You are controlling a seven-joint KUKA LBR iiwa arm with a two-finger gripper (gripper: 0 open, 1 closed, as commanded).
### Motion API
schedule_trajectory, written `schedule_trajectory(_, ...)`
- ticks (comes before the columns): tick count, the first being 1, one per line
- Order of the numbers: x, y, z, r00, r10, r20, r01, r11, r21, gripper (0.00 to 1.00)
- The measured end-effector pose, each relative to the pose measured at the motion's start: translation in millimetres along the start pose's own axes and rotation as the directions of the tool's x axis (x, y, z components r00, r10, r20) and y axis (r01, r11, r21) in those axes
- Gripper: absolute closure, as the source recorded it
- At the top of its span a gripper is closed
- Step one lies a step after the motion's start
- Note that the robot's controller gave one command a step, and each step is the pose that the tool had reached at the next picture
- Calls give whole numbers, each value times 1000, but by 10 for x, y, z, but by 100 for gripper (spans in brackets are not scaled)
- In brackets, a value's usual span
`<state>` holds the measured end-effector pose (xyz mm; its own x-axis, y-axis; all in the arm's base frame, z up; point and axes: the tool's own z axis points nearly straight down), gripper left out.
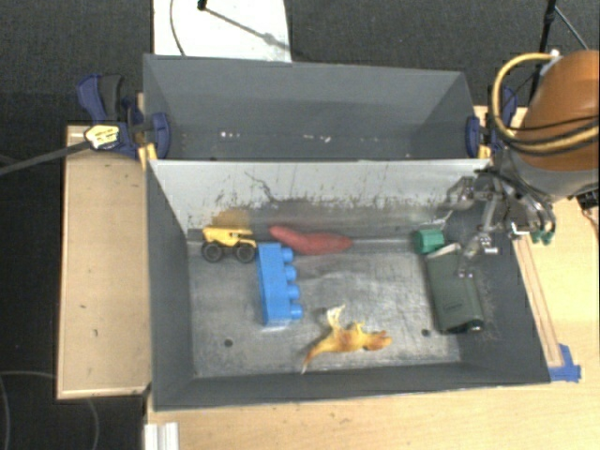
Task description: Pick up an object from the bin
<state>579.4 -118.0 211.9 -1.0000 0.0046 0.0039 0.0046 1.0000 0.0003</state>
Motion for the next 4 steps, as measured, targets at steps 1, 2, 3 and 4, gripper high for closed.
schedule_trajectory(1, -17, 4, -44, 1000, -3, 8, 3, 1000, 1, 0)
schedule_trajectory(2, 135, -41, 286, 995, -97, 12, 97, 995, 3, 0)
schedule_trajectory(3, 190, -2, 860, 990, -142, 12, 142, 990, 4, 0)
schedule_trajectory(4, 508, -50, 1177, 977, -215, 4, 215, 977, 0, 0)
